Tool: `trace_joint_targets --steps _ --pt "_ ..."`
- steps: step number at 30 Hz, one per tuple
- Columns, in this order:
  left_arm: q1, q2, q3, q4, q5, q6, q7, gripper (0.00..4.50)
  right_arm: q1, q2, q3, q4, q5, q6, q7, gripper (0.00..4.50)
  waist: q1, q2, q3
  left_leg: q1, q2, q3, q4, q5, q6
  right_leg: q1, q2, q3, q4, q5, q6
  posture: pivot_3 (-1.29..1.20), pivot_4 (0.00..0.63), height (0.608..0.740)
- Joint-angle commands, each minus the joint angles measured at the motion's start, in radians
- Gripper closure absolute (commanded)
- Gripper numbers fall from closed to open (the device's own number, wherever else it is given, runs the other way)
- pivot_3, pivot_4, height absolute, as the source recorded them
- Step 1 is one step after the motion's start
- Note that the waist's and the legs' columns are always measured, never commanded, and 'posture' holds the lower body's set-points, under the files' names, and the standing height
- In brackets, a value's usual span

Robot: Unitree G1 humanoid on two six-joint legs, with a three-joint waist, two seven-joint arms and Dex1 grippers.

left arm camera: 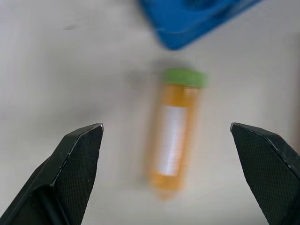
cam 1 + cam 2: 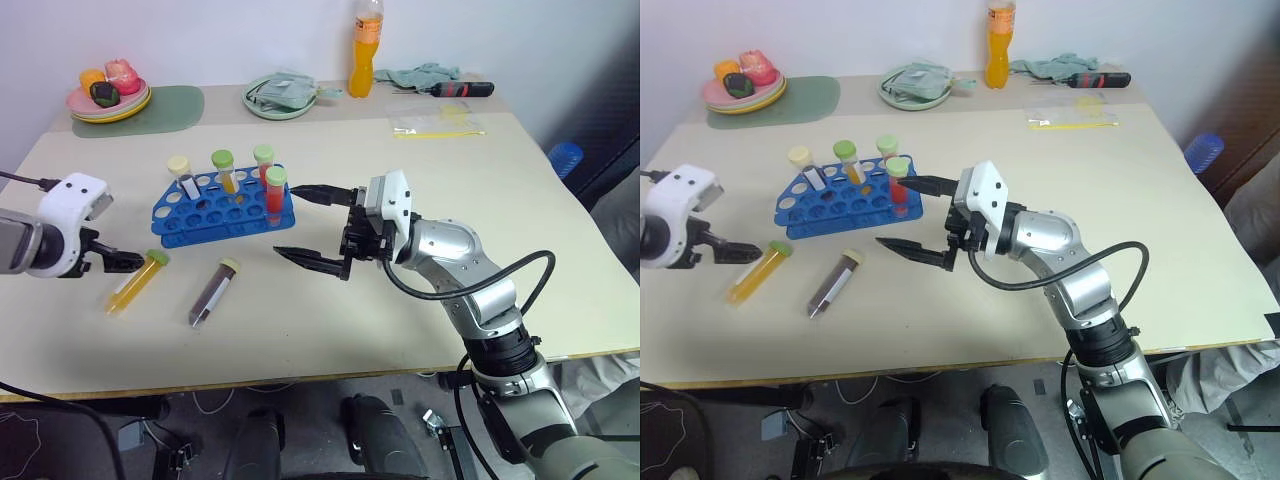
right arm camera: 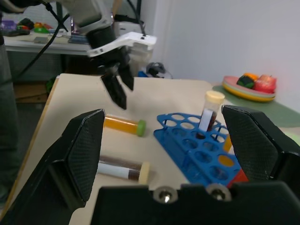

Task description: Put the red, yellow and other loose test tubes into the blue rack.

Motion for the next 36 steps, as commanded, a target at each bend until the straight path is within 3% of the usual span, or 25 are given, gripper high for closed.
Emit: trace_joint_targets --steps 1,5,10,13,18,20,23,26,29,31,33,36 --pt "-0.097 -0.025 -0.138 0.155 0.149 -0.145 -0.183 0.00 -0.001 0.006 0.002 -0.045 0.003 -0.001 -0.013 0.09 0.004 0.000 0.000 0.000 0.000 0.000 0.000 0.000 0.000 0.000 0.000 0.000 0.000 0.000 0.000 0.00 0.150 0.740" --pt "-0.205 -0.110 -0.269 0.326 0.292 -0.245 -0.330 0.00 0.018 0.000 0.011 -0.071 0.005 0.007 -0.020 0.09 0.013 -0.001 0.000 -0.001 0.000 0.000 0.001 0.000 0.000 0.000 0.000 0.000 0.000 0.000 0.000 0.00 0.150 0.740" --pt "-0.284 -0.200 -0.338 0.490 0.421 -0.323 -0.446 0.00 0.044 -0.012 0.012 -0.115 0.014 0.029 -0.033 0.09 0.019 -0.001 0.000 -0.001 0.000 0.000 0.001 0.000 0.000 -0.001 0.000 0.000 0.000 0.000 0.000 0.00 0.150 0.740" --pt "-0.308 -0.242 -0.344 0.548 0.467 -0.337 -0.491 0.82 0.056 -0.017 0.013 -0.129 0.011 0.034 -0.040 0.00 0.019 -0.001 0.000 -0.002 0.000 0.000 0.001 0.000 0.000 -0.001 0.000 0.000 0.000 0.000 0.000 0.00 0.150 0.740" --pt "-0.320 -0.268 -0.339 0.588 0.536 -0.351 -0.532 3.40 0.066 -0.016 0.016 -0.142 0.008 0.040 -0.052 0.00 0.017 -0.001 0.000 -0.002 0.000 0.000 0.001 0.000 0.000 -0.001 0.000 0.000 0.000 0.000 0.000 0.00 0.150 0.740" --pt "-0.314 -0.253 -0.317 0.581 0.545 -0.365 -0.548 3.77 0.072 -0.016 0.022 -0.148 0.006 0.040 -0.056 0.00 0.016 -0.001 0.000 -0.002 0.000 0.000 0.001 0.000 0.000 -0.001 0.000 0.000 0.001 0.000 0.000 0.00 0.150 0.740" --pt "-0.257 -0.176 -0.230 0.518 0.517 -0.436 -0.568 3.77 0.085 -0.026 0.022 -0.158 0.005 0.067 -0.069 0.00 0.014 -0.001 0.000 -0.002 0.001 0.000 0.001 0.000 0.000 -0.001 0.000 0.000 0.000 0.000 0.000 0.00 0.150 0.740" --pt "-0.152 -0.120 0.025 0.504 0.412 -0.555 -0.480 3.77 0.108 -0.048 0.007 -0.159 0.013 0.124 -0.086 0.00 0.008 -0.001 0.000 -0.002 0.001 -0.001 0.001 0.000 0.000 -0.002 0.000 0.000 0.001 0.000 0.000 0.00 0.150 0.740" --pt "-0.037 -0.156 0.329 0.424 0.333 -0.726 -0.287 3.77 0.123 -0.084 0.010 -0.135 -0.019 0.148 -0.099 0.00 0.017 -0.001 0.000 -0.002 0.001 -0.001 0.002 0.000 0.000 -0.002 -0.001 0.000 0.001 0.000 0.000 0.00 0.150 0.740" --pt "0.013 -0.234 0.486 0.313 0.295 -0.753 -0.147 3.77 0.129 -0.105 0.015 -0.115 -0.041 0.155 -0.107 0.00 0.027 -0.002 -0.001 -0.002 0.001 0.000 0.003 0.000 0.000 -0.001 -0.002 -0.001 0.001 0.000 0.000 0.00 0.150 0.740" --pt "0.095 -0.385 0.588 0.060 0.264 -0.778 0.005 3.77 0.137 -0.119 0.015 -0.097 -0.058 0.145 -0.108 0.00 0.042 -0.001 -0.001 -0.003 0.000 -0.001 0.004 0.000 0.000 0.000 -0.003 -0.002 0.000 0.000 0.001 0.00 0.150 0.740" --pt "0.170 -0.609 0.584 -0.249 0.262 -0.811 0.190 3.77 0.140 -0.123 0.013 -0.084 -0.063 0.139 -0.105 0.00 0.056 -0.003 -0.001 -0.004 -0.001 0.000 0.005 0.000 0.000 0.002 -0.006 -0.002 -0.001 0.000 0.003 0.00 0.150 0.740"
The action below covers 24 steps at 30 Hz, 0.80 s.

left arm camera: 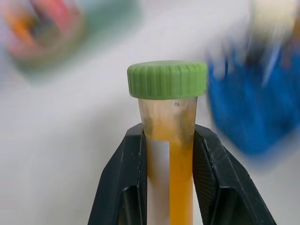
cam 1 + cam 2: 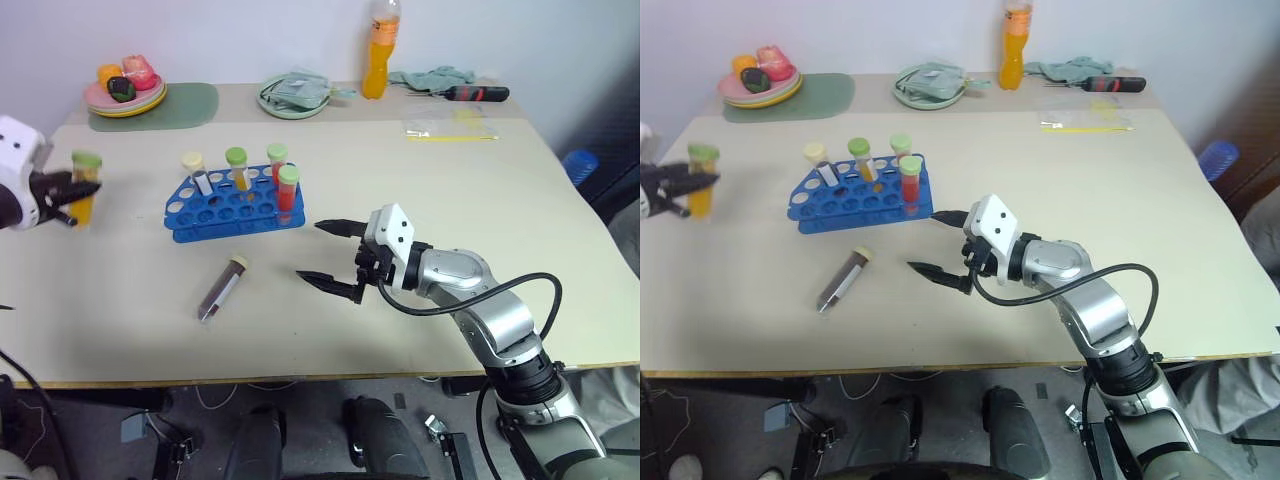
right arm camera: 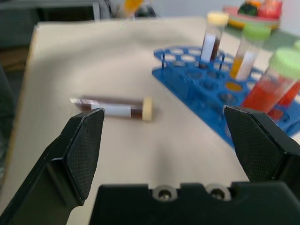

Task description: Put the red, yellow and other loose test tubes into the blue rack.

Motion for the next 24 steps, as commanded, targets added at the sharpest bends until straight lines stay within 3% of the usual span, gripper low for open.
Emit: trace_joint_targets --steps 1,3,7,10,13,24 --pt "0.036 -0.211 -0.027 -0.338 -0.029 -0.047 0.208 3.77 -0.004 -0.004 -0.012 -0.005 -0.006 -0.017 0.002 0.00 0.002 -0.001 0.000 -0.001 -0.001 0.000 0.001 0.000 0.000 0.000 -0.001 0.000 0.000 0.000 0.000 0.00 0.150 0.740" --pt "0.046 -0.340 -0.064 -0.435 -0.033 -0.054 0.291 3.77 -0.008 -0.001 -0.011 0.004 -0.009 -0.020 0.005 0.00 0.000 -0.002 -0.001 -0.003 -0.001 -0.001 0.003 0.000 0.000 0.000 -0.001 0.000 0.000 0.001 0.001 0.00 0.150 0.740" --pt "0.095 -0.549 -0.230 -0.398 0.162 -0.199 0.499 3.77 -0.024 0.010 -0.008 0.020 -0.012 -0.023 0.004 0.00 -0.011 0.000 -0.002 -0.002 -0.001 0.000 0.005 0.000 0.001 -0.001 0.002 0.001 0.002 0.002 0.001 0.00 0.150 0.740" --pt "0.121 -0.620 -0.295 -0.324 0.255 -0.299 0.582 3.77 -0.027 0.015 -0.009 0.020 -0.012 -0.021 -0.002 0.00 -0.013 0.000 -0.002 0.004 0.000 0.001 0.003 -0.001 0.001 0.002 0.003 0.003 0.002 0.002 0.001 0.00 0.150 0.740" --pt "0.135 -0.647 -0.326 -0.278 0.313 -0.354 0.636 3.77 -0.023 0.017 -0.014 0.012 -0.012 -0.014 -0.010 0.00 -0.010 0.000 -0.002 0.004 0.000 0.001 0.003 0.000 0.001 0.002 0.003 0.003 0.002 0.002 0.001 0.00 0.150 0.740" --pt "0.085 -0.678 -0.333 -0.124 0.280 -0.390 0.612 3.77 0.011 0.013 -0.020 -0.031 -0.005 0.007 -0.045 0.00 -0.004 0.000 -0.002 0.003 -0.001 0.001 0.003 0.000 0.001 0.002 0.003 0.003 0.001 0.002 0.001 0.00 0.150 0.740"
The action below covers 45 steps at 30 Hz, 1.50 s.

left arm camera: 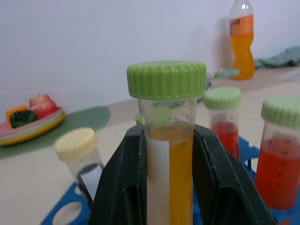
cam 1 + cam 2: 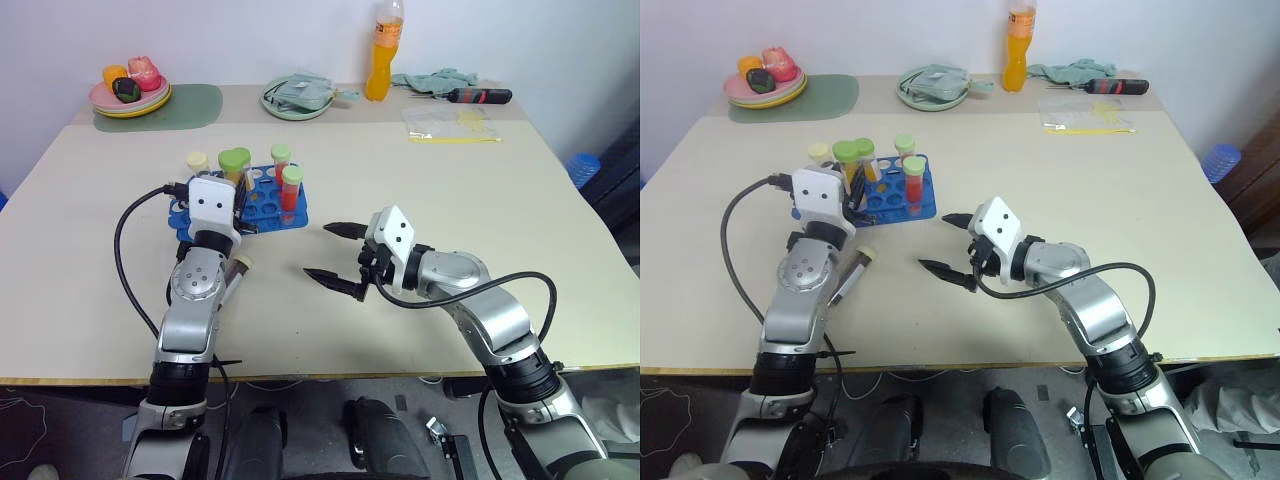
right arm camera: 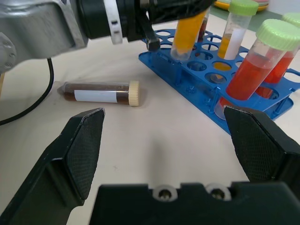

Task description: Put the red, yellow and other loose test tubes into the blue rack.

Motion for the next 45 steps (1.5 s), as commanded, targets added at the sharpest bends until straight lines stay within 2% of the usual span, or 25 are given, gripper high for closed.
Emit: trace_joint_targets --steps 1,13,32,45 --pt "-0.033 -0.008 -0.007 0.016 -0.017 -0.037 -0.016 3.77 0.004 0.003 -0.019 -0.057 0.006 0.002 -0.012 0.00 -0.001 0.000 0.000 0.000 0.000 0.000 0.000 0.000 0.000 0.000 0.000 0.000 0.000 0.000 0.000 0.00 0.150 0.740" --pt "-0.078 -0.020 -0.012 0.145 -0.009 -0.108 -0.021 3.77 0.016 -0.001 -0.017 -0.076 0.007 0.017 -0.028 0.00 -0.001 0.000 0.000 0.000 0.000 0.000 0.000 0.000 0.000 0.000 0.000 0.000 0.000 0.000 0.000 0.00 0.150 0.740" --pt "-0.036 -0.006 -0.016 0.106 0.026 -0.079 0.003 3.77 0.025 0.000 -0.011 -0.073 0.002 0.010 -0.025 0.00 -0.003 0.000 0.000 0.001 0.000 0.000 0.000 0.000 0.000 0.001 0.000 0.000 0.000 0.000 0.000 0.00 0.150 0.740" --pt "-0.048 -0.048 0.023 0.147 -0.069 -0.074 -0.014 3.77 0.029 0.002 -0.008 -0.080 -0.003 0.007 -0.029 0.00 -0.002 0.000 0.000 0.001 0.000 0.000 0.000 0.000 0.000 0.001 0.000 0.000 0.000 0.000 0.000 0.00 0.150 0.740"
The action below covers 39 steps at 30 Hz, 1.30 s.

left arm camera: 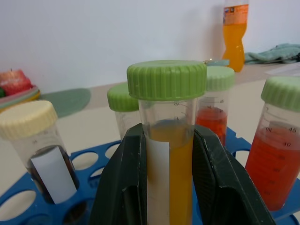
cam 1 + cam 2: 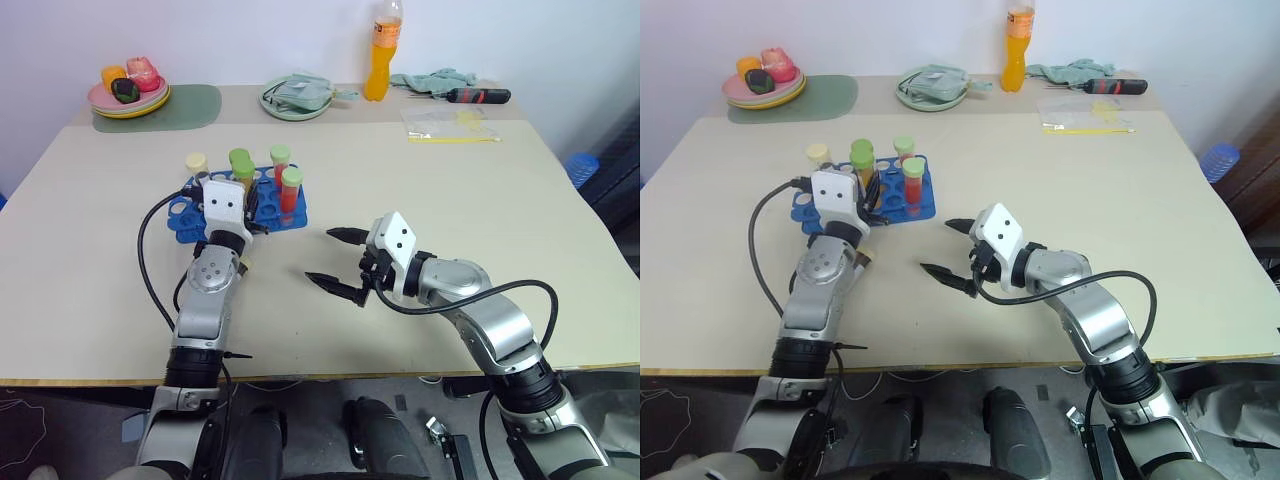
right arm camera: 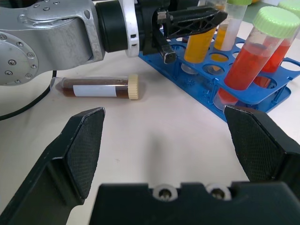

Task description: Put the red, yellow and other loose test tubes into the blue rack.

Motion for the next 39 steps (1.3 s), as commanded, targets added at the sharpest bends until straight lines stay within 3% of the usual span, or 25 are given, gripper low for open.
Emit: trace_joint_targets --steps 1,6,10,17,20,21,24,29,39 --pt "-0.004 -0.005 0.007 -0.011 -0.019 -0.009 -0.005 3.77 -0.002 0.002 -0.008 -0.047 -0.001 -0.016 -0.001 0.00 0.000 0.000 0.000 0.000 0.000 0.000 0.000 0.000 0.000 0.000 0.000 0.000 0.000 0.000 0.000 0.00 0.150 0.740" --pt "0.010 0.011 0.029 -0.083 -0.034 0.019 0.001 1.42 -0.003 0.001 -0.010 -0.052 -0.001 -0.013 0.002 0.00 0.000 0.000 0.000 0.000 0.000 0.000 0.000 0.000 0.000 0.000 0.000 0.000 0.000 0.000 0.000 0.00 0.150 0.740" --pt "0.039 0.077 0.082 -0.294 -0.079 0.156 -0.025 1.42 0.000 -0.007 -0.016 -0.064 0.002 -0.005 0.003 0.00 -0.006 0.000 0.000 0.000 0.001 0.000 -0.001 0.000 0.000 0.000 0.000 0.000 0.000 0.000 0.000 0.00 0.150 0.740" --pt "0.049 0.425 0.176 -0.720 -0.345 0.841 -0.232 1.42 0.003 -0.024 -0.028 -0.058 0.009 -0.005 0.017 0.00 -0.004 0.000 0.000 0.000 0.001 0.000 -0.001 0.000 0.000 0.000 0.001 0.000 0.000 0.000 0.000 0.00 0.150 0.740" --pt "0.037 0.565 0.212 -0.801 -0.460 1.167 -0.293 0.59 -0.007 -0.017 -0.023 -0.042 0.008 -0.013 0.024 0.00 -0.006 0.000 0.001 0.000 0.001 -0.001 -0.001 0.000 0.000 0.000 0.001 0.000 0.000 0.000 0.000 0.00 0.150 0.740" --pt "0.025 0.598 0.213 -0.816 -0.490 1.277 -0.305 0.10 -0.012 -0.014 -0.020 -0.036 0.007 -0.016 0.027 0.00 -0.008 0.000 0.001 0.000 0.001 -0.001 -0.001 0.000 0.000 0.000 0.001 0.000 0.000 0.000 0.000 0.00 0.150 0.740" --pt "-0.012 0.696 0.131 -0.789 -0.569 1.532 -0.297 0.04 -0.030 -0.005 -0.010 -0.016 0.003 -0.027 0.040 0.00 -0.014 0.000 0.001 0.001 0.001 -0.001 -0.002 0.000 0.000 0.000 0.001 0.000 0.000 -0.001 0.000 0.00 0.150 0.740" --pt "-0.097 0.906 -0.103 -0.620 -0.789 1.552 -0.270 0.04 -0.058 -0.008 -0.006 0.003 0.005 -0.037 0.073 0.00 -0.028 -0.001 0.001 0.001 0.001 -0.002 -0.003 0.000 0.000 -0.001 0.002 -0.001 0.000 -0.001 0.000 0.00 0.150 0.740" --pt "-0.373 0.860 -0.412 -0.375 -0.964 1.552 -0.100 0.04 -0.016 -0.103 -0.027 -0.105 0.075 0.003 0.191 0.00 -0.027 -0.001 0.001 0.000 0.001 -0.002 -0.003 0.000 0.000 -0.001 0.001 -0.001 -0.001 -0.001 -0.001 0.00 0.150 0.740"
